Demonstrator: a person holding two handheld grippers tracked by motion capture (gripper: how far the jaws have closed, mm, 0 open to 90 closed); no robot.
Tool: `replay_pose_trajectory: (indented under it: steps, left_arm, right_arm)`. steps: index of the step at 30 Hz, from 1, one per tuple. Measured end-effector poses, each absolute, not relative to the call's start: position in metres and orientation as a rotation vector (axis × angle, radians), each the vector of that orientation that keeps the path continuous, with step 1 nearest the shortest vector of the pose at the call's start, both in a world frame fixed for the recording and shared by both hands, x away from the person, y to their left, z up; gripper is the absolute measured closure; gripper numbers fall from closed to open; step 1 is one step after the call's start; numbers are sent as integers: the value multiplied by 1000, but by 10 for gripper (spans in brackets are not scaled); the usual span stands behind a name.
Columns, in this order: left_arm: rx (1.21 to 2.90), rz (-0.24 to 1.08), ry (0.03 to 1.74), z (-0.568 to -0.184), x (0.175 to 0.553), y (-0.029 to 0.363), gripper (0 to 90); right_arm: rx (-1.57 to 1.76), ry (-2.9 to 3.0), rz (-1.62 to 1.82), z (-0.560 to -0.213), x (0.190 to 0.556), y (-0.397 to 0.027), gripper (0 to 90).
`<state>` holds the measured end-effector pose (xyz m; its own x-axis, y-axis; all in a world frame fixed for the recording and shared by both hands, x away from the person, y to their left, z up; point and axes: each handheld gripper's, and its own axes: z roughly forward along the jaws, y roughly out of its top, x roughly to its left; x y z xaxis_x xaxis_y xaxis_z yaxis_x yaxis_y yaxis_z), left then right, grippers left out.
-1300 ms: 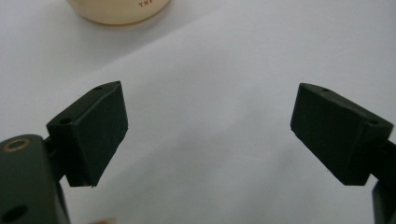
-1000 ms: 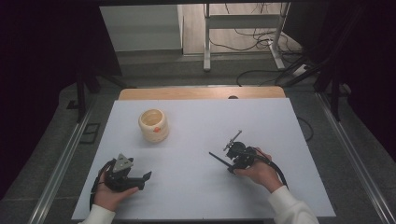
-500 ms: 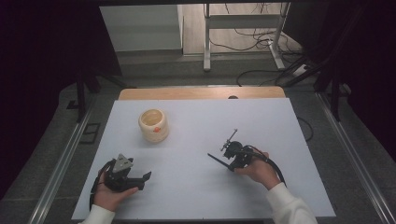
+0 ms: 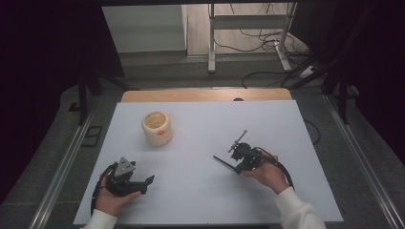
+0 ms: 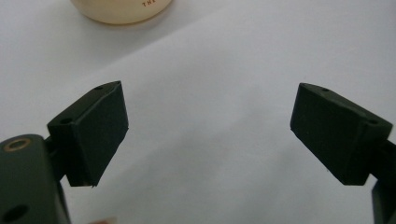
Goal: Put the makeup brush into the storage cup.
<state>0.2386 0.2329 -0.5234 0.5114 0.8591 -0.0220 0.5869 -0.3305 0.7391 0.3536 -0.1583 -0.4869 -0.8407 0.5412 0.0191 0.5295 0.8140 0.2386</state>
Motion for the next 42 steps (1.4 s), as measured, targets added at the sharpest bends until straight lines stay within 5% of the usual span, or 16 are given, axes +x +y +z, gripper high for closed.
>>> replay_pose_trajectory:
  steps: [42]
  left_arm:
    - [2041, 534, 1155, -520, 237, 231, 129]
  right_arm:
    - [880, 2841, 613, -446, 345, -179, 839]
